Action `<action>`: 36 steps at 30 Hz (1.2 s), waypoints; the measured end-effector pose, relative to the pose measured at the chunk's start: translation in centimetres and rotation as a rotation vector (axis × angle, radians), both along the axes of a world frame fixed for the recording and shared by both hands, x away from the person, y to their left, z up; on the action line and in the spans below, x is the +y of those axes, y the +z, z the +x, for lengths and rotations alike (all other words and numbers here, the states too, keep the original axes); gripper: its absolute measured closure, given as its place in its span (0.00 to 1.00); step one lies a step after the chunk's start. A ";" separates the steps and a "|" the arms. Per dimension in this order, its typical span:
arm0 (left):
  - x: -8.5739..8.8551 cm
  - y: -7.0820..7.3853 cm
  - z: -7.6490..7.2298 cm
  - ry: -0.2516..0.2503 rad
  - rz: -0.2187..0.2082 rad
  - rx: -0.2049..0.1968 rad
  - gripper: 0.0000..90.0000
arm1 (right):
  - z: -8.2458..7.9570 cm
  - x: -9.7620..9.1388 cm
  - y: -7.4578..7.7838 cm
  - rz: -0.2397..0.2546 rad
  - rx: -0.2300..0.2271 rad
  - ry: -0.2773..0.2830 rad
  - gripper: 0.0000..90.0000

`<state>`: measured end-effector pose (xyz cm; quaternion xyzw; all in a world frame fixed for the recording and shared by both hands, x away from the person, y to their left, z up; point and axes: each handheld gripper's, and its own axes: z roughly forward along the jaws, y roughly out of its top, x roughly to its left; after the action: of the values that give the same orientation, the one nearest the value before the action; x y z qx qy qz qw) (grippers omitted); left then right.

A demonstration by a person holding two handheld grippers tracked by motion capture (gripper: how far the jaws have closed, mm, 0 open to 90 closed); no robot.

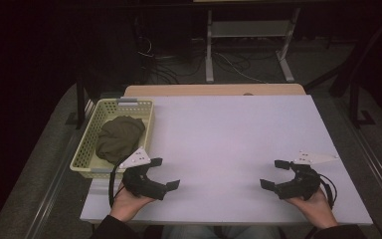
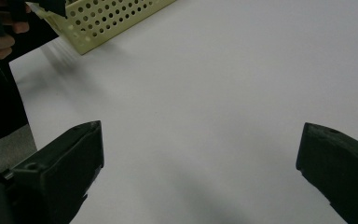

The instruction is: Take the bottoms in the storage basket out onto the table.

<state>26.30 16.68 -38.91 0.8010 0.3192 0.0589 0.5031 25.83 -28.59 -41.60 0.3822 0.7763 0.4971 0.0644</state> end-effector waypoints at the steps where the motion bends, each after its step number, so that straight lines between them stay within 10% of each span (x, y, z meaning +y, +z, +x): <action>1: 0.0 0.1 0.0 -0.001 0.007 -0.004 0.00 | 0.0 0.0 0.0 0.001 0.000 -0.001 0.00; 36: 1.9 4.8 2.5 -0.012 0.121 -0.015 0.00 | -0.1 0.1 0.0 -0.012 -0.003 0.008 0.00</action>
<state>28.78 18.63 -34.06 0.8312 0.3065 0.0812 0.4567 25.78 -28.49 -41.62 0.3779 0.7808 0.4932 0.0659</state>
